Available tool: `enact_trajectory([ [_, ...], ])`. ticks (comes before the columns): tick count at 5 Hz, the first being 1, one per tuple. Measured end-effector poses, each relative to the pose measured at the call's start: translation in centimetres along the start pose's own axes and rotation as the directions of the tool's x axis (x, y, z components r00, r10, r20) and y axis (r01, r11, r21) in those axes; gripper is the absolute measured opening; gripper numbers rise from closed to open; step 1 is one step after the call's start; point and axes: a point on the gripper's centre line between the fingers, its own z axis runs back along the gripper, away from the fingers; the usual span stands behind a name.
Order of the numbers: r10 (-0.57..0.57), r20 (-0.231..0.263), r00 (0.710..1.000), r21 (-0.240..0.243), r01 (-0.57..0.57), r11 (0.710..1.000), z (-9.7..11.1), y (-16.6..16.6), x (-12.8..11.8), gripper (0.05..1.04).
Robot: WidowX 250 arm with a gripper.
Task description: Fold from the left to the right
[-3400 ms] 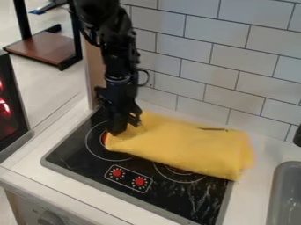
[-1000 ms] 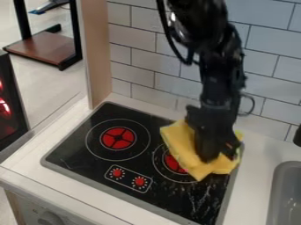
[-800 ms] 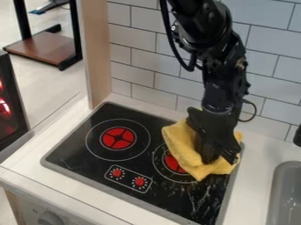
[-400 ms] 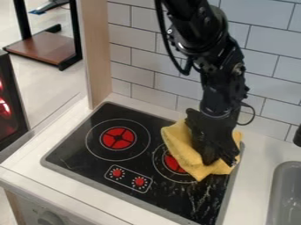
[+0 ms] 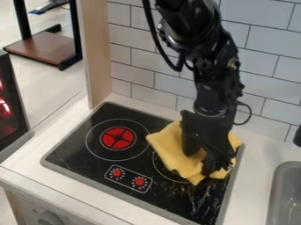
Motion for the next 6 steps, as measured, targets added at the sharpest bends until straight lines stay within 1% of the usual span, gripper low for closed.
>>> enact_trajectory([
  [1,0.006,0.031,0.999,-0.011,-0.006,1.0,1.6,0.2,-0.1,1.019],
  [3,0.004,0.069,0.998,-0.039,-0.002,0.999,4.4,0.7,-0.2,0.999],
  [4,0.024,0.113,0.993,-0.045,-0.02,0.999,7.0,1.4,-0.5,0.999],
  [5,0.019,0.164,0.986,-0.05,-0.01,0.999,9.5,1.4,-0.6,0.999],
  [6,0.035,0.184,0.982,-0.054,-0.026,0.998,10.5,2.1,-1.2,0.999],
])
